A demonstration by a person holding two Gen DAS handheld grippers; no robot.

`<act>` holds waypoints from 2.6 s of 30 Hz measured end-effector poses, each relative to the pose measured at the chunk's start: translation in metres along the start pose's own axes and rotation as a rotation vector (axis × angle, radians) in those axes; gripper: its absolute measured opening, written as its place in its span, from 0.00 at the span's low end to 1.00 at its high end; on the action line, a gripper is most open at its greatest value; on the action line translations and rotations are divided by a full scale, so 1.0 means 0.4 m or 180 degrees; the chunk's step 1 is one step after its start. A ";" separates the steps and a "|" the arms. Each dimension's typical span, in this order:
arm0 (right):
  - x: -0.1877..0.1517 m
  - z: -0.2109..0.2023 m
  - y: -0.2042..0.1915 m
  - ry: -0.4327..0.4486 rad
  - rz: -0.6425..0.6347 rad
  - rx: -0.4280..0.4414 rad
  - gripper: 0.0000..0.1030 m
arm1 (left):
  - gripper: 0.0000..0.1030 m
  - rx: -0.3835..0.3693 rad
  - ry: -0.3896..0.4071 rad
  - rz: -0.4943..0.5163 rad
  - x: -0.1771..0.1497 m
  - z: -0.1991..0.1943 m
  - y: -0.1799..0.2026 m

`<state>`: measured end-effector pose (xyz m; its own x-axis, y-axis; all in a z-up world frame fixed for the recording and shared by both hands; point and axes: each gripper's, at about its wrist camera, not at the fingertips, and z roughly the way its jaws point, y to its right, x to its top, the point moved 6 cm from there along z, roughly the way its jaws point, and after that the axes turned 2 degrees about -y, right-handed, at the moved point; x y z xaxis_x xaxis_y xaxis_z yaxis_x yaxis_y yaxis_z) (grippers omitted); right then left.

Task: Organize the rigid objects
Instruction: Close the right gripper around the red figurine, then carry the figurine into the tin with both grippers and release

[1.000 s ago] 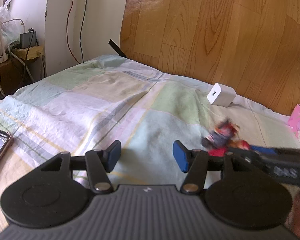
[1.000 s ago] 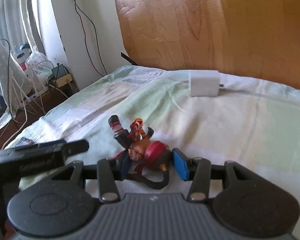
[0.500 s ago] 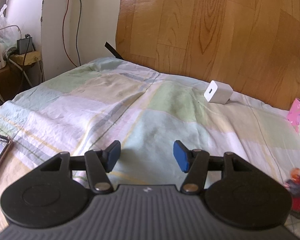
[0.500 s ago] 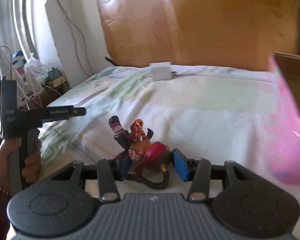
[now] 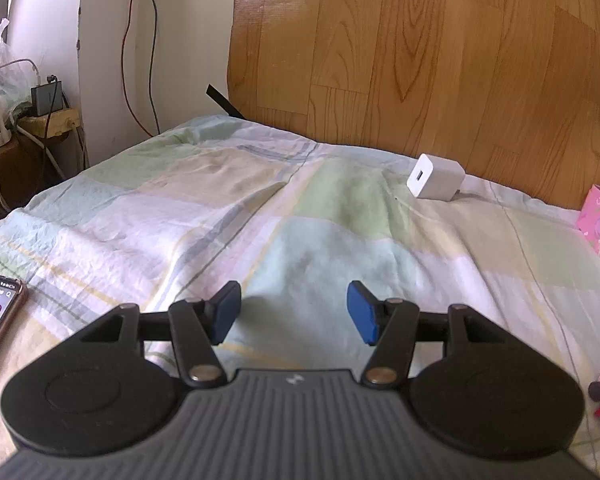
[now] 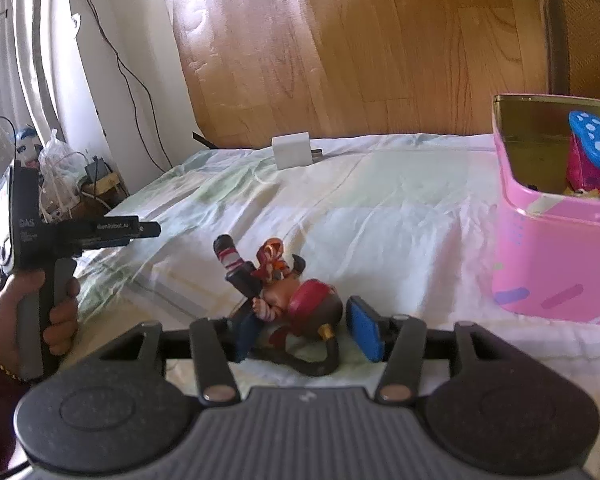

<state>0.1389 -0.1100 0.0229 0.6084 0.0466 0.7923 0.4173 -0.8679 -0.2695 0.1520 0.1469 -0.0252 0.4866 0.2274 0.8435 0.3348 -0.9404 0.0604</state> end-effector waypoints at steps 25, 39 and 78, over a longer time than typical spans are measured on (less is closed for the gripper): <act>-0.001 -0.004 0.002 0.0010 0.0054 0.0071 0.54 | 0.60 0.0002 -0.0008 0.0012 -0.001 0.001 -0.001; -0.015 -0.026 0.011 0.0021 0.0182 0.0094 0.64 | 0.60 -0.0031 -0.0044 0.0237 -0.017 -0.022 0.026; -0.020 -0.023 -0.025 -0.0052 -0.0415 0.0158 0.54 | 0.33 -0.1568 -0.0412 0.0973 -0.093 -0.180 0.413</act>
<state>0.1238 -0.1063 0.0245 0.5575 0.1658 0.8134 0.5263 -0.8283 -0.1919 0.1311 -0.0352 -0.0080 0.6069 -0.0724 0.7915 -0.2350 -0.9677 0.0917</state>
